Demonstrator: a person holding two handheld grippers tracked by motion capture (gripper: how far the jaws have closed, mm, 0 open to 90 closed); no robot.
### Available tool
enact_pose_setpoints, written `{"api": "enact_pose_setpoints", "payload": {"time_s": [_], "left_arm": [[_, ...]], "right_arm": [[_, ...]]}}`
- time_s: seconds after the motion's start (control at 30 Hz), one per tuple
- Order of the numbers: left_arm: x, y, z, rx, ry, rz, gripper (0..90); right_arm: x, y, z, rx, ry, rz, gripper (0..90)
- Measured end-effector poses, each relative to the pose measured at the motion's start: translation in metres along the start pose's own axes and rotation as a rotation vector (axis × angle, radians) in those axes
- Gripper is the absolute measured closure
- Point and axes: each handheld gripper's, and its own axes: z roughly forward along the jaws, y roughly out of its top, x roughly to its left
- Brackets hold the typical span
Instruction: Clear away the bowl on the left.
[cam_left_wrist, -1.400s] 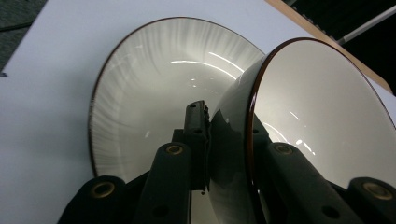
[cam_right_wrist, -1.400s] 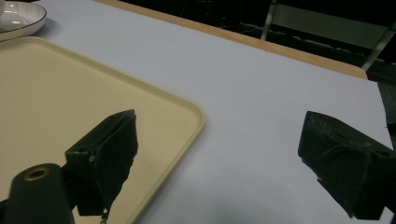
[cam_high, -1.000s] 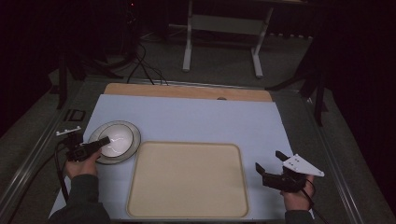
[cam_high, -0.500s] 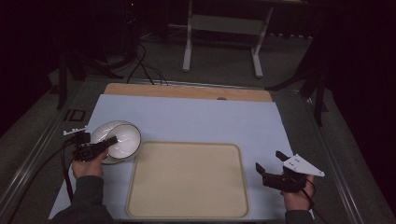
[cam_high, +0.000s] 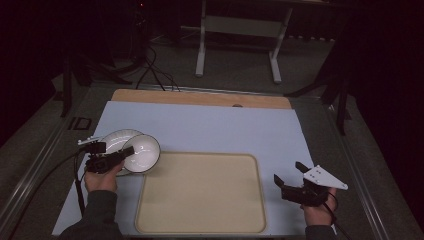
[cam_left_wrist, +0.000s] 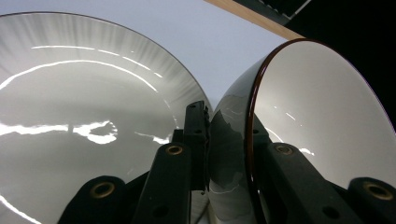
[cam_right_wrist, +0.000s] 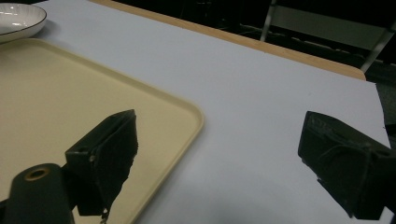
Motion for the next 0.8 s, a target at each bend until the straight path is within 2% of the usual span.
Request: {"api": "enact_pose_setpoints", "payload": {"time_s": [0.8], "left_arm": [[-0.032,-0.010,0.010,0.051,-0.054,0.093,78.9]], "right_arm": [[0.000,0.000,-0.001,-0.003,0.001,0.002,11.6]]}}
